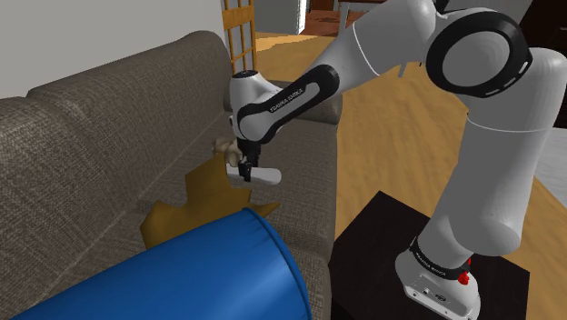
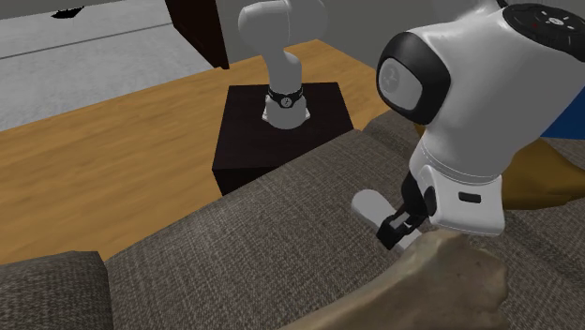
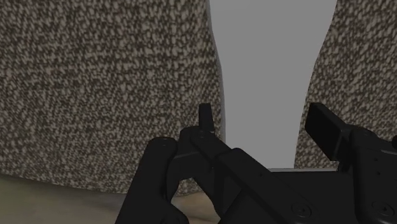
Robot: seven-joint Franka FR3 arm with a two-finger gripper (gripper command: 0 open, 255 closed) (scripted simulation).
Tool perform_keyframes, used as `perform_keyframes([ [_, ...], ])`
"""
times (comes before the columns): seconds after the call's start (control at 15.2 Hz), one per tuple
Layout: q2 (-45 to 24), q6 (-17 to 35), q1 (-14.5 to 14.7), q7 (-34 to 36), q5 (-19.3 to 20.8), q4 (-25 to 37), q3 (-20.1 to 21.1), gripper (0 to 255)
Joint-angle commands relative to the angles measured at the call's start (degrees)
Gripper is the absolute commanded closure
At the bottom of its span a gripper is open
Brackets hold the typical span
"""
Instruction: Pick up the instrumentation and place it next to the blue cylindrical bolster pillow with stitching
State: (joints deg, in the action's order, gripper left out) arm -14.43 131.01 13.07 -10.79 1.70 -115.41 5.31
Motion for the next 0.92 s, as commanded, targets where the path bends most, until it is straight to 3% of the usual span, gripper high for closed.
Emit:
perform_keyframes([
  [0.0, 0.39, -1.08, 0.06, 0.05, -0.08, 0.25, 0.08, 255],
  [0.86, 5.02, -10.08, -0.09, -0.36, -0.72, 4.65, 0.25, 255],
])
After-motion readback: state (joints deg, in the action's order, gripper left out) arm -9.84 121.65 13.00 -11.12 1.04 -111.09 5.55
